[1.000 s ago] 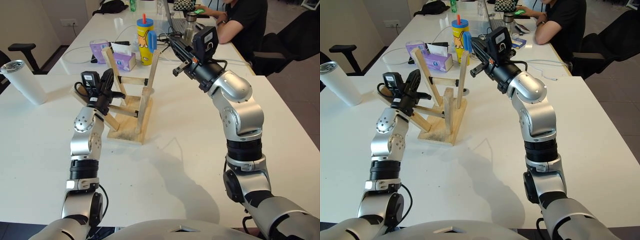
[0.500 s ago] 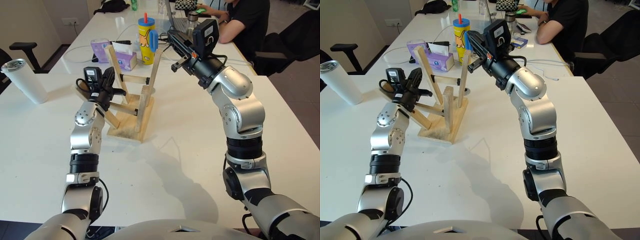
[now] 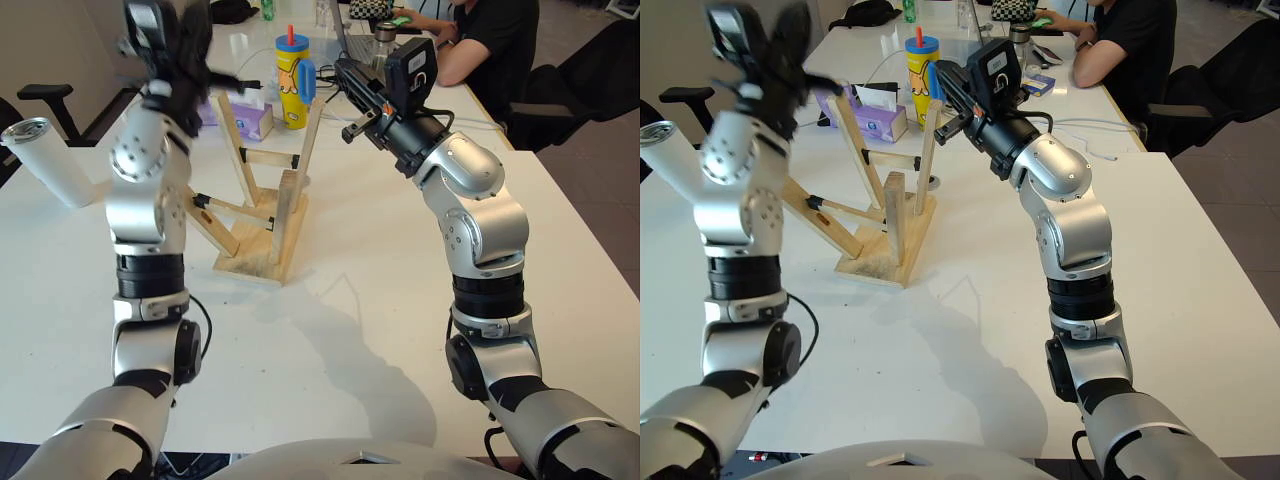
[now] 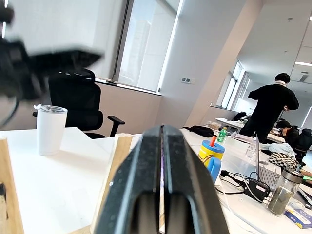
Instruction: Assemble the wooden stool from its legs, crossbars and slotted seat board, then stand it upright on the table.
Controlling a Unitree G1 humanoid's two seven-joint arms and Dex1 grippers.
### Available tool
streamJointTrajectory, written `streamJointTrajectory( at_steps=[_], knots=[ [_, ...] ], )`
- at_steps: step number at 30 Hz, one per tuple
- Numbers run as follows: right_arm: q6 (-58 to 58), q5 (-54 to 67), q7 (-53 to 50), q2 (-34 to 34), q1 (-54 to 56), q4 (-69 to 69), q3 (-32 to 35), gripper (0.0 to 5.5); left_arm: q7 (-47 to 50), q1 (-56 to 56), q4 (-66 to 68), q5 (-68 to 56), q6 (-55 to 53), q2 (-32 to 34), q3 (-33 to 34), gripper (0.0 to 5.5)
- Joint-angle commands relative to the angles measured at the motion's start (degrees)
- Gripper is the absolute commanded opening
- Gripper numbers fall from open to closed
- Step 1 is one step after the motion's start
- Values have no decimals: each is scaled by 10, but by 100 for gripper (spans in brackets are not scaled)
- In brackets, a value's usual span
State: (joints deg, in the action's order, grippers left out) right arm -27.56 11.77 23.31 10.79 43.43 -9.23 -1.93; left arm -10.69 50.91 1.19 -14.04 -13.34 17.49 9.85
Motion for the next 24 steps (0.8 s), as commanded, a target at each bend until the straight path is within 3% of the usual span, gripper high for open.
streamJointTrajectory(
  at_steps=[1,3,7,11,19,24],
  knots=[
    [-2,4,-3,3,6,-8,1,0,1,59,-42,-9,-31,11,-3,2],
    [-4,4,-4,3,5,-10,1,0,1,4,-38,-6,-50,-5,-17,2],
    [-10,7,-6,2,1,-19,2,0,4,-226,60,-1,-67,-69,-46,2],
    [-21,16,-4,3,1,-27,7,0,21,-406,126,-40,-88,-140,-8,2],
    [-30,21,-4,4,13,-32,13,0,18,-375,142,-70,-90,-158,-1,2],
    [-32,19,-4,2,10,-34,12,0,10,-321,95,-40,-51,-111,-10,2]
  ],
)
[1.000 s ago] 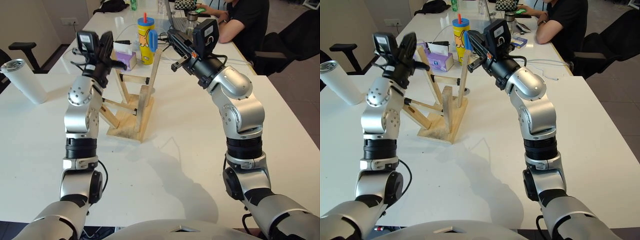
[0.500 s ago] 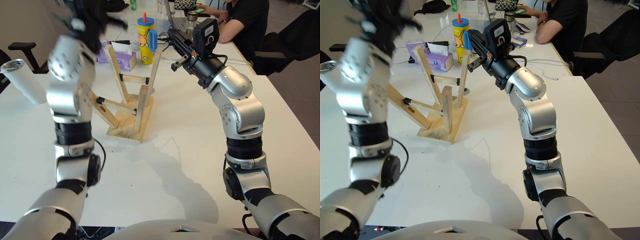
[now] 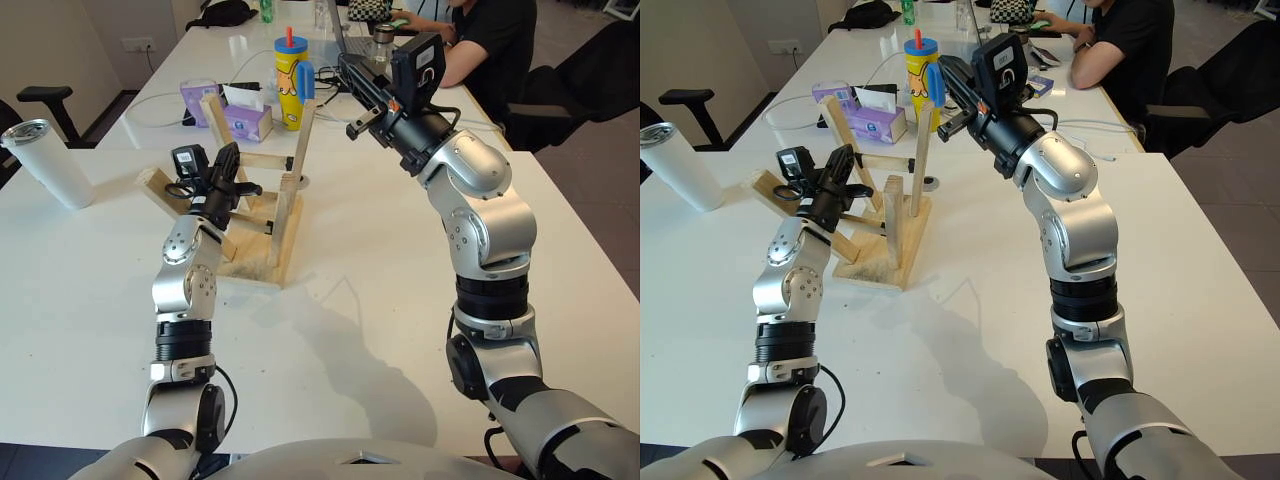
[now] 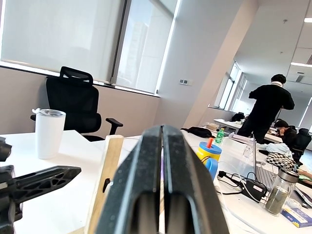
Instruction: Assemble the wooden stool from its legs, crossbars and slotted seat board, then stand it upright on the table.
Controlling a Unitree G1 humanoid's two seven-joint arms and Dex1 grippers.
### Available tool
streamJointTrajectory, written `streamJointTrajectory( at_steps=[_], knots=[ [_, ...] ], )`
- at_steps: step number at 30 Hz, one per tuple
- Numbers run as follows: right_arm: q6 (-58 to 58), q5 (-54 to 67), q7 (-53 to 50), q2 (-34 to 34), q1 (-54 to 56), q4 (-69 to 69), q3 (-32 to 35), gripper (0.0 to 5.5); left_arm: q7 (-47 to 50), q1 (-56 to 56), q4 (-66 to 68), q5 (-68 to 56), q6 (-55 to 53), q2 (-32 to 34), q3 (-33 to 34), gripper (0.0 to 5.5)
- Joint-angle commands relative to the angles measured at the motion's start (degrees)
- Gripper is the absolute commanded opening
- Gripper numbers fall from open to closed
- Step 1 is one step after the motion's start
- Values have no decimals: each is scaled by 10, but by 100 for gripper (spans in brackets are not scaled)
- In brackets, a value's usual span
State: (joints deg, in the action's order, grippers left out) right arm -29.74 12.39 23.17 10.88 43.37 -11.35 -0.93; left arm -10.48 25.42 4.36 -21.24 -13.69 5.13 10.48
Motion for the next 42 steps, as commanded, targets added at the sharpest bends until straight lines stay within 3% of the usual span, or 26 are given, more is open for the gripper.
streamJointTrajectory(
  at_steps=[1,10,20,22,24,28,30,35,42],
  knots=[
    [-10,13,-3,0,10,-13,2,0,6,-45,46,33,-43,23,-14,2],
    [-6,13,-5,1,13,-9,0,0,12,188,-55,19,-43,98,18,2],
    [-4,13,-11,1,12,-8,0,0,-8,401,-49,-8,-53,155,35,2],
    [-6,15,-10,1,12,-11,-2,0,-5,357,-61,-2,-65,148,26,2],
    [-9,17,-11,3,13,-12,0,0,1,196,-37,5,-78,115,21,2],
    [-21,25,-15,3,7,-24,3,0,30,-177,269,78,-37,48,-18,2],
    [-31,31,-14,8,4,-31,9,0,24,-272,318,51,-31,1,10,2],
    [-32,32,-15,9,8,-29,12,0,6,-262,526,74,24,-12,-5,2],
    [-25,29,-13,5,11,-25,7,0,6,-212,561,89,110,26,-7,2]
  ],
)
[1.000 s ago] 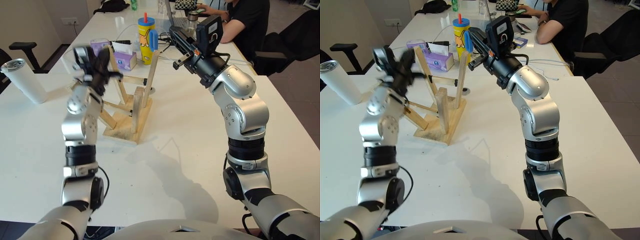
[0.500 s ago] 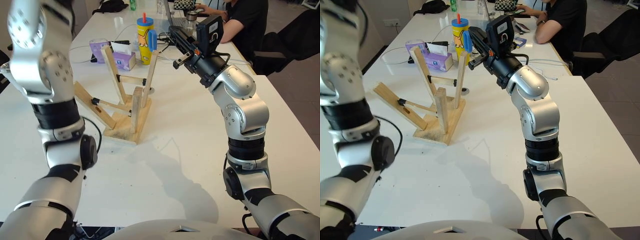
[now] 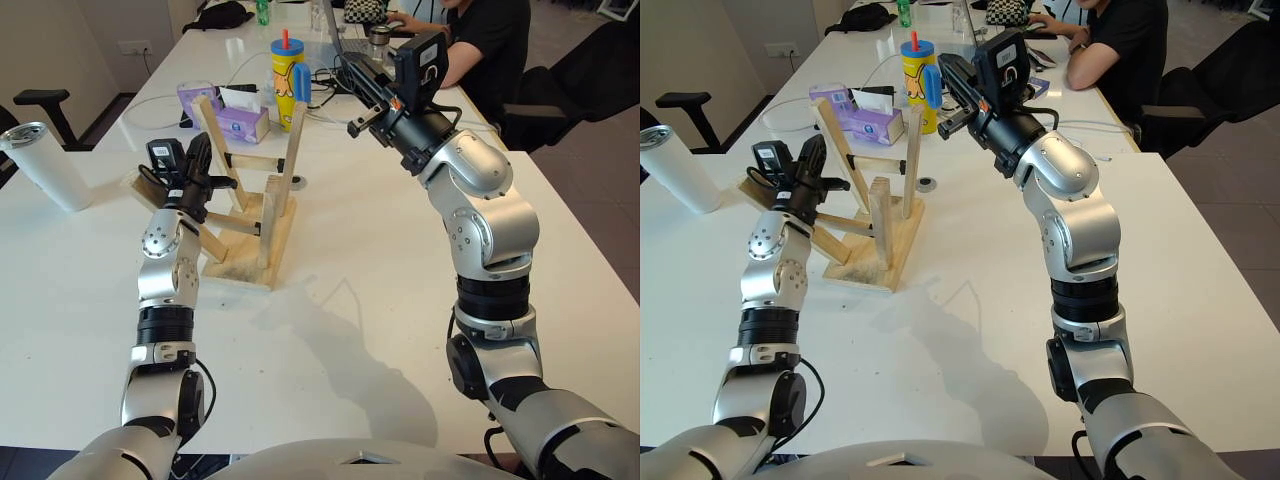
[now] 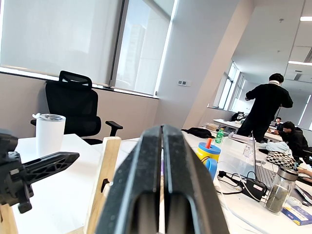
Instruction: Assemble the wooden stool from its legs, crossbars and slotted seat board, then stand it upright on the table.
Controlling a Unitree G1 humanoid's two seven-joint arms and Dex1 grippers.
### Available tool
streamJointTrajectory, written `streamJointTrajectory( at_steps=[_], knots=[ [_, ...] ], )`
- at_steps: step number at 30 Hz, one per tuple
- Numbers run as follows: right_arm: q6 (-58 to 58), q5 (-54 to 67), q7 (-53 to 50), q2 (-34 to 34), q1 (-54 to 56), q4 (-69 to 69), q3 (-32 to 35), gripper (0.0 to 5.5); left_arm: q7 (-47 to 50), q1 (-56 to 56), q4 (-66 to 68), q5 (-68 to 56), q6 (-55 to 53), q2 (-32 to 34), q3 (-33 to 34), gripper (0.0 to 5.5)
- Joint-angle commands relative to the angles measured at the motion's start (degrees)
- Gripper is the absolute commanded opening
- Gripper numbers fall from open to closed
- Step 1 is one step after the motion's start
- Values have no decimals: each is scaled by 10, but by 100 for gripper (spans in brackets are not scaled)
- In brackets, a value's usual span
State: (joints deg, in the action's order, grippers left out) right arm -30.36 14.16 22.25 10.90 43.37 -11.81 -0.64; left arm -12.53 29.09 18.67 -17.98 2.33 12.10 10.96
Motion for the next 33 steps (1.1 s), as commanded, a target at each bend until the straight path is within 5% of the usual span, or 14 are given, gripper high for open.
streamJointTrajectory(
  at_steps=[1,6,10,15,22,25,29,33],
  knots=[
    [-19,11,-4,4,11,-20,3,0,27,-240,412,55,-31,-40,-8,2],
    [-19,12,-3,5,12,-16,4,0,54,-142,308,16,12,16,53,2],
    [-13,9,-4,5,10,-10,5,0,39,145,91,18,0,128,53,2],
    [-7,7,-10,4,9,-7,3,0,22,357,-46,-22,-40,145,37,2],
    [-5,7,-17,5,3,-14,4,0,-5,482,-96,-35,-72,171,35,2],
    [-9,9,-17,7,1,-18,5,0,-7,424,-101,-31,-94,181,49,2],
    [-20,15,-16,9,-1,-27,5,0,-20,142,-32,-34,-147,147,77,2],
    [-31,21,-14,12,-6,-35,7,0,-26,-180,320,6,-173,50,53,2]
  ],
)
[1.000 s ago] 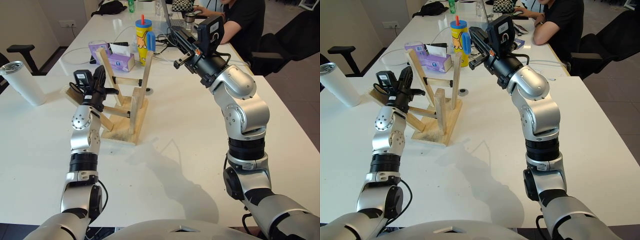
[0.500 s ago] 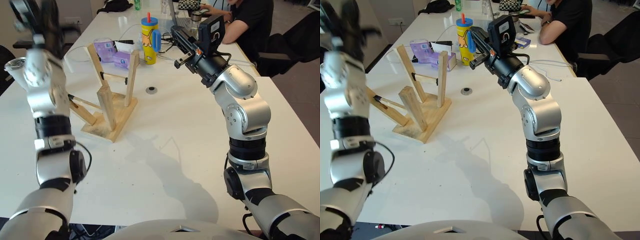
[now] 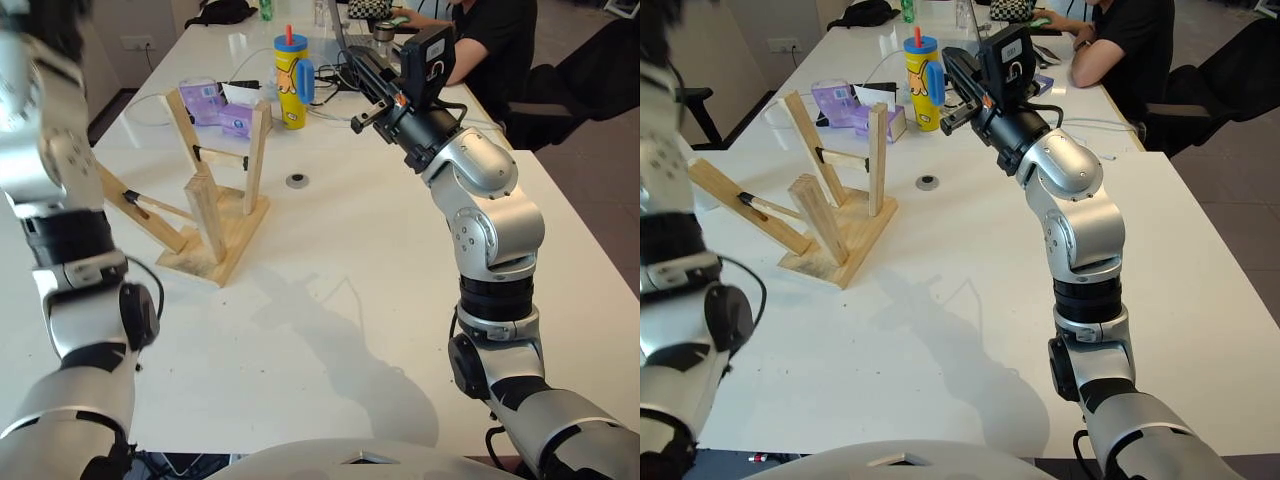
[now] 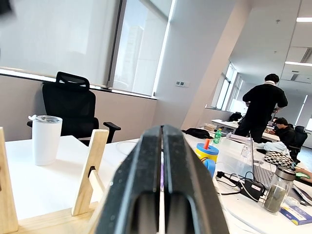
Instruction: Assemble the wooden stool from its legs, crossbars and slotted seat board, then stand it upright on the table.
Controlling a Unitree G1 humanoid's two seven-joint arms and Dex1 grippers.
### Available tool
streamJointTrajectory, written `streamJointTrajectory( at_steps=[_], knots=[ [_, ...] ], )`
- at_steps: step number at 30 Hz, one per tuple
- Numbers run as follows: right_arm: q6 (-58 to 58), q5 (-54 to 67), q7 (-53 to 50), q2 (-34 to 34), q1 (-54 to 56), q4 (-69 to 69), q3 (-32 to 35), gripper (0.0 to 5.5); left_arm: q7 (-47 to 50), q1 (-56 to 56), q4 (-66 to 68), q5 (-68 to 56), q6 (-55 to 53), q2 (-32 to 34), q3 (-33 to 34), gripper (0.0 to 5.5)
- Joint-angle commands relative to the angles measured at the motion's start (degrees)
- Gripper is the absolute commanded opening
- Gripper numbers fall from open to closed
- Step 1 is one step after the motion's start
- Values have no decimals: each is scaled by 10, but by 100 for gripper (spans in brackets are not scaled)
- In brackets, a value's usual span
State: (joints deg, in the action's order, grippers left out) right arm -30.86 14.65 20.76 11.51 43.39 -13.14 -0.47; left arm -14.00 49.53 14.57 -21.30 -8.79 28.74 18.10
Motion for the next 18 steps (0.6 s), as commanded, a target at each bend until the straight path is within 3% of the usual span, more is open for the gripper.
streamJointTrajectory(
  at_steps=[1,3,6,16,18],
  knots=[
    [-27,17,2,5,-4,-21,4,0,-9,-452,430,65,-48,-142,-48,2],
    [-26,18,5,5,0,-17,2,0,-7,-543,501,117,-24,-176,-102,2],
    [-28,18,4,9,3,-19,7,0,-20,-572,513,124,6,-213,-111,2],
    [-15,11,1,2,4,-8,1,0,2,-402,469,104,76,-175,-82,2],
    [-14,11,1,2,1,-9,2,0,13,-379,387,92,96,-169,-79,2]
  ],
)
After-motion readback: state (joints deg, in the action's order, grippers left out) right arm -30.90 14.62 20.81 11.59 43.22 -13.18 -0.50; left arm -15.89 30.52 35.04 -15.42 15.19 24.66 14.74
